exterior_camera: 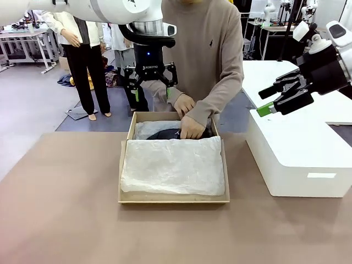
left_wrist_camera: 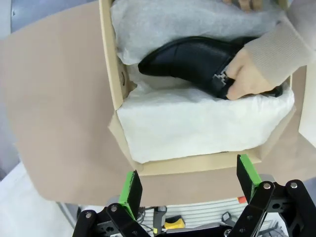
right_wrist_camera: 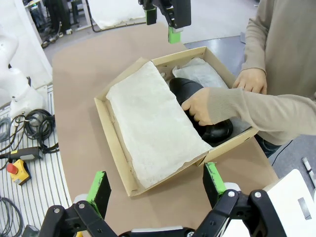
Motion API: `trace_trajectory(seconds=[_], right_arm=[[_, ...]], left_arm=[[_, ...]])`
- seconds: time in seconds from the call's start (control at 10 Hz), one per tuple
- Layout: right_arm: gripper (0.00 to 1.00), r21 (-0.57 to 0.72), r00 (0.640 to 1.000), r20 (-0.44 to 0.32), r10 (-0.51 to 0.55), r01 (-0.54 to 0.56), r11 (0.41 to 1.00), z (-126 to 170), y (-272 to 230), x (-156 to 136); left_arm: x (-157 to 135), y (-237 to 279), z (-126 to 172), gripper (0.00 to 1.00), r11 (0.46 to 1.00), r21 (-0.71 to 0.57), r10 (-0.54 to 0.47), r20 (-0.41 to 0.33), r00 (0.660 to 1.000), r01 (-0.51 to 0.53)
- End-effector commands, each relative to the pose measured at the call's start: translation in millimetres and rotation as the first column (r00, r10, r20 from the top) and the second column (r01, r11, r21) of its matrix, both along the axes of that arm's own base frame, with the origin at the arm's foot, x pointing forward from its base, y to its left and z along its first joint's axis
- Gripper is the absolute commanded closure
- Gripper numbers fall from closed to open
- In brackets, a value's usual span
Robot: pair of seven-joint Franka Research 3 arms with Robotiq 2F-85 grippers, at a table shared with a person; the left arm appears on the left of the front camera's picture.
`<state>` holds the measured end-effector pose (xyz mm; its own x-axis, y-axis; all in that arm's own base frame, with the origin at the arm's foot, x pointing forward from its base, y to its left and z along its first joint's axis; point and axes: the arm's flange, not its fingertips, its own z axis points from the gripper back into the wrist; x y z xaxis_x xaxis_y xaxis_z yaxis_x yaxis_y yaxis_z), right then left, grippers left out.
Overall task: Pack the shoes into the box.
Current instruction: Close the Shoes Box.
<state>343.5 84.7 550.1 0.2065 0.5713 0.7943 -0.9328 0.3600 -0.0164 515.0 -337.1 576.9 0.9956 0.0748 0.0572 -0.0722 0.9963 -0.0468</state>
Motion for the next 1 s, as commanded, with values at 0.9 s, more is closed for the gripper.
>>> trace_trajectory(seconds=[0.9], right_arm=[[0.00,0.026,0.999,0.029,0.022,-0.022,0.999,-1.9,1.4,3.8]], left_arm=[[-48.5,148.9,7.4,0.00,0.573,0.052,-0.812,-0.093,0.576,0.818]])
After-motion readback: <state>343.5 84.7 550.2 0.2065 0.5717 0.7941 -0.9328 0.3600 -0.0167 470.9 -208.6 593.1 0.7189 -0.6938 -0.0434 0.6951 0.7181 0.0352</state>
